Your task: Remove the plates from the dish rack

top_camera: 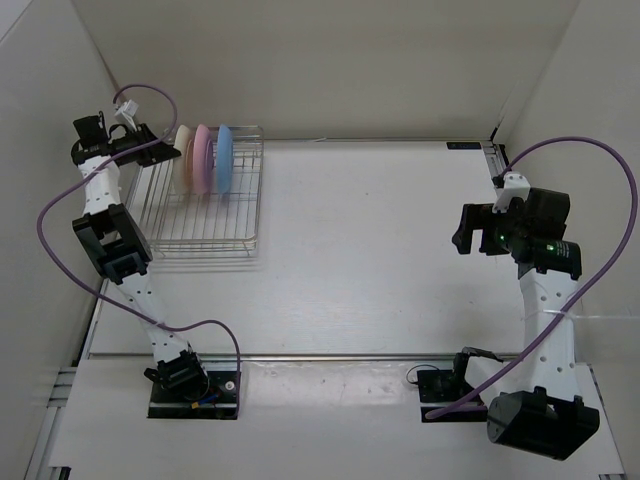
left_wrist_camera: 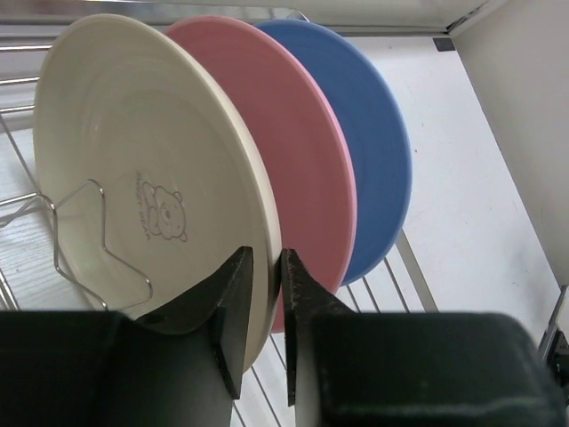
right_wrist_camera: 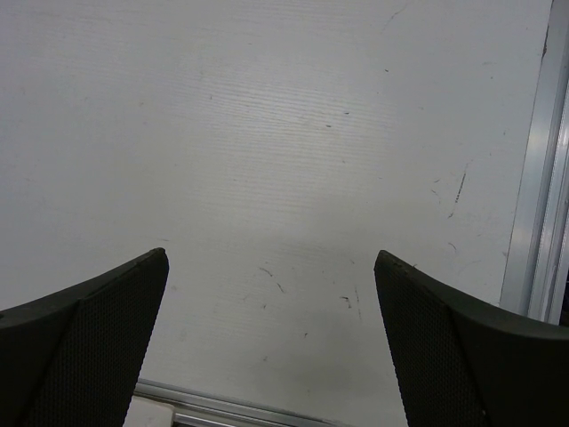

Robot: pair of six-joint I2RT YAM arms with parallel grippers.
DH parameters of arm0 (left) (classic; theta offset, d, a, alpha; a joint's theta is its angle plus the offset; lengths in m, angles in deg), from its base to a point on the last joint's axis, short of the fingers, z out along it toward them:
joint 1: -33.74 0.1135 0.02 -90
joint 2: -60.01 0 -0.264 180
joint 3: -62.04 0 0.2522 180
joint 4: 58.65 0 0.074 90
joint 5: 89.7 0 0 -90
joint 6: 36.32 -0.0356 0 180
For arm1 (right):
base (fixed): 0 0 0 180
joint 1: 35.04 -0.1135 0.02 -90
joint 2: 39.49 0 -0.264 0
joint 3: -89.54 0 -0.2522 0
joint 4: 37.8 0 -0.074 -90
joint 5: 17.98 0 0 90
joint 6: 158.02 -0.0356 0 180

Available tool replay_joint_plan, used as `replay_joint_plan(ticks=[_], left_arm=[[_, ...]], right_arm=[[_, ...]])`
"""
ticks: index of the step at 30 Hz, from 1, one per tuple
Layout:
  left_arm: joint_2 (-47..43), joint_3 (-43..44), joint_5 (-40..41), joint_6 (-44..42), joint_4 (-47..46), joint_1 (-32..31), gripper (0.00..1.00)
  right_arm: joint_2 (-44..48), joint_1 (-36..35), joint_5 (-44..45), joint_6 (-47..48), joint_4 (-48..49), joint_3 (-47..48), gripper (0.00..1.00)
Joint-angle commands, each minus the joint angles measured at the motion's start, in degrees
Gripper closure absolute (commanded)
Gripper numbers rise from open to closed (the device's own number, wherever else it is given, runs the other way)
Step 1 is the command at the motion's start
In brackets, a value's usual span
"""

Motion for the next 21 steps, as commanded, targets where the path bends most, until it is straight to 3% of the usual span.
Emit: replay_joint_plan(ticks=[1, 6, 21], left_arm=[[0.4, -0.2, 3.9, 0.1, -2.4, -0.3, 0.72], [0.4, -0.2, 4.4, 1.2, -2.4, -0.3, 0.89], [-9.7, -0.2, 1.1, 3.5, -1.7, -0.3, 0.89]], right_arm=[[-0.8, -0.1, 1.0, 0.1, 2.5, -0.5, 0.0], [-1.3, -0.1, 1.0, 0.1, 2.5, -0.5, 0.0], [-1.3, -0.1, 0.5, 0.1, 2.0, -0.5, 0.0]])
